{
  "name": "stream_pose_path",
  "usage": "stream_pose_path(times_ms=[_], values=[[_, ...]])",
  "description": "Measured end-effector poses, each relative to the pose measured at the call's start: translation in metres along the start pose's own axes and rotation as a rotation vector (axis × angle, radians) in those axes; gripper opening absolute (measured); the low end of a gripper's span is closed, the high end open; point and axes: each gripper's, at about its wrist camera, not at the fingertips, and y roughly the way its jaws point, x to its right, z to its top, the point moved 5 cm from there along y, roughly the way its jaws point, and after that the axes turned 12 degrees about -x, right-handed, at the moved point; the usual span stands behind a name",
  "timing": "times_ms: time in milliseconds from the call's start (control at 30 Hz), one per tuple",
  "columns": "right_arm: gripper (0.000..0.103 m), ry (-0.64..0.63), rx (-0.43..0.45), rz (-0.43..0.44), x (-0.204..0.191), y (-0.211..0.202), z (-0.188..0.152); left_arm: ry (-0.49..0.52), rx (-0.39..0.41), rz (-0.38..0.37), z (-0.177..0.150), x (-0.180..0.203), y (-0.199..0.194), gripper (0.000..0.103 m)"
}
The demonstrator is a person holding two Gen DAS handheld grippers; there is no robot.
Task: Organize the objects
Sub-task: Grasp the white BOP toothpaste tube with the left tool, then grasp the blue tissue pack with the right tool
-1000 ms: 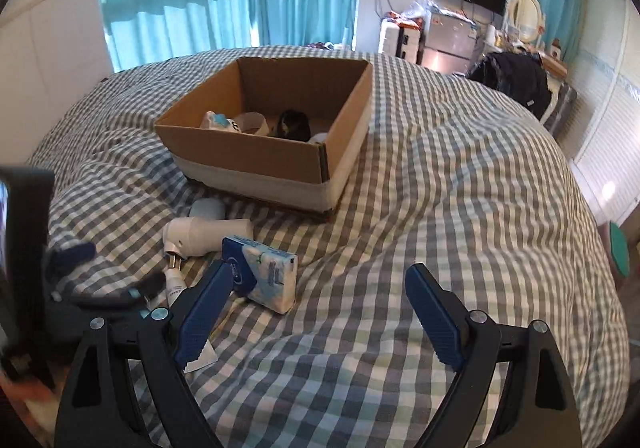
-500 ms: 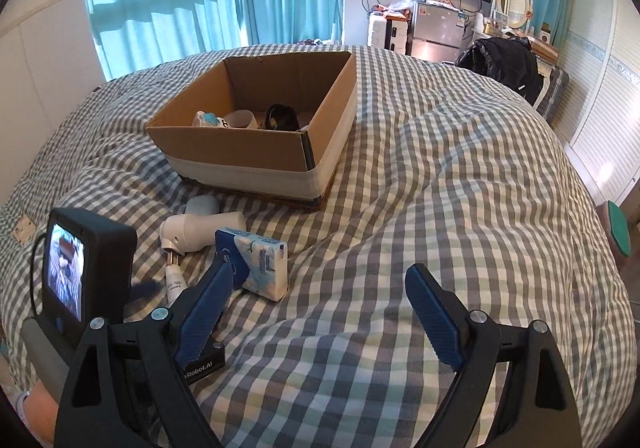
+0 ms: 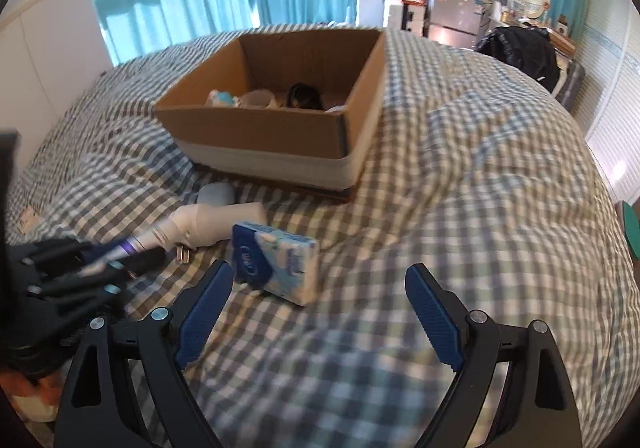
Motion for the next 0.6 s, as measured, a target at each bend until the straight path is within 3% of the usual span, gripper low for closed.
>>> stream_pose_path(times_ms=[200, 533, 567, 600], values=[[0.088, 0.018, -0.074, 0.005, -0.02, 0.033, 0.015, -0.005, 0.001, 0.05, -0.002, -0.015, 0.007, 0.021], [0.088, 0.025, -0.171, 0.017, -0.036, 0.082, 0.02, -0.053, -0.007, 0.029, -0.005, -0.033, 0.014, 0.021], [0.084, 0.02, -0.176, 0.003, -0.037, 0.085, 0.019, -0.052, -0.008, 0.027, -0.005, -0.032, 0.014, 0.021], [0.071, 0.013, -0.173, -0.012, -0.038, 0.085, 0.017, -0.052, -0.007, 0.026, -0.006, -0.032, 0.014, 0.021]])
